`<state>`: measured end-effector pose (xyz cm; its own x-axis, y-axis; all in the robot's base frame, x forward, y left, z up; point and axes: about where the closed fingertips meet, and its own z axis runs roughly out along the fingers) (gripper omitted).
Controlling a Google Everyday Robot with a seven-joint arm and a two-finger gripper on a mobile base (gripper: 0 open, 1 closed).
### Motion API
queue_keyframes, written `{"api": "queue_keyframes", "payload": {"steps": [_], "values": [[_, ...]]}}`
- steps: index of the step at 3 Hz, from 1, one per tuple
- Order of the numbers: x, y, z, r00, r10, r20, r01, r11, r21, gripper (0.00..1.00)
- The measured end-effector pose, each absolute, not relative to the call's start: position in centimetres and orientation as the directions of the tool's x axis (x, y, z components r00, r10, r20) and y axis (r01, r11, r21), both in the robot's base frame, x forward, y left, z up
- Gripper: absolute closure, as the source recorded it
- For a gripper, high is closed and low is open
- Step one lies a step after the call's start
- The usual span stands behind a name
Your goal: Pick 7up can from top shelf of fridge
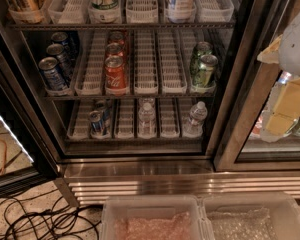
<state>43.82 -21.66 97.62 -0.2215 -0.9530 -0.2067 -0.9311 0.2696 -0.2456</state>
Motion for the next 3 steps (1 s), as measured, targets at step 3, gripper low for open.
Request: {"api": "queue_keyframes", "payload": {"steps": [3], "values": [[46.1,-18.1,99.8,-0.305,-0.921,-0.242,-0.867,0.373,-0.329,0.0]]}}
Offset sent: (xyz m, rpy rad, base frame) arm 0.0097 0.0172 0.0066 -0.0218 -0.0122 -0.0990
